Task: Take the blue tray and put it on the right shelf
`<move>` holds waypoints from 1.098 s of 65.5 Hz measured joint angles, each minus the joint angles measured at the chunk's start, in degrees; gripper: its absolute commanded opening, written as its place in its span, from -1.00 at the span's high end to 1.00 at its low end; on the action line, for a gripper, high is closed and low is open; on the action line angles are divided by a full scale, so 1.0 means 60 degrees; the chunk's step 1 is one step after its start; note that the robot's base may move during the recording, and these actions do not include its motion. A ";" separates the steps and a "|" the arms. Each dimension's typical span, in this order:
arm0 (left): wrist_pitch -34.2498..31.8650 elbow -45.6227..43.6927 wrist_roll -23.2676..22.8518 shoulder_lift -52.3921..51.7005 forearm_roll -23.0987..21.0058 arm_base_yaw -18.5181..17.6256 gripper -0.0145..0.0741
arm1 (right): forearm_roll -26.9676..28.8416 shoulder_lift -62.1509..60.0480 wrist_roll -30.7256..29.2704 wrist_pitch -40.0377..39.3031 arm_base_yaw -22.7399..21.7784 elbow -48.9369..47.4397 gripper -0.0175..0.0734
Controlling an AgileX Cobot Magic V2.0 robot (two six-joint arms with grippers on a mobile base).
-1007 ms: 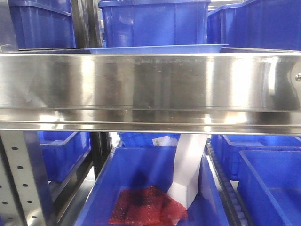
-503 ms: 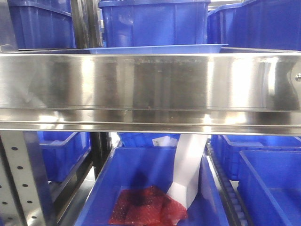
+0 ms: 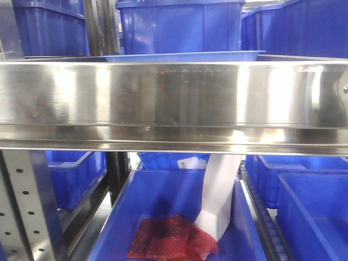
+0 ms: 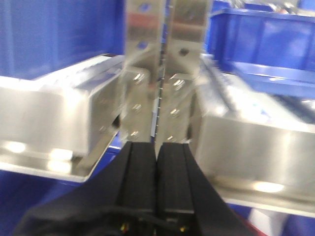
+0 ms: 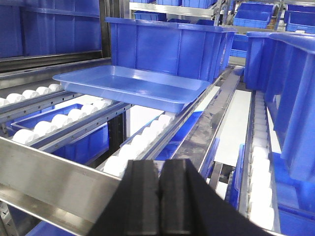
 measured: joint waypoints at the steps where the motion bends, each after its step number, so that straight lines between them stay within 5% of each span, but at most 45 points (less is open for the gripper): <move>1: -0.0116 0.0144 0.0000 -0.0069 0.0000 0.0006 0.78 | 0.0000 0.0000 0.0000 0.0000 0.0000 0.0000 0.49; 17: -0.1406 0.0777 0.0000 -0.0211 -0.0023 0.0022 0.78 | 0.0000 0.0000 0.0000 -0.0017 0.0000 0.0000 0.49; 72: -0.1407 0.0777 0.0000 -0.0211 -0.0030 0.0022 0.78 | 0.0226 0.0000 -0.0116 -0.0320 -0.0167 0.0207 0.49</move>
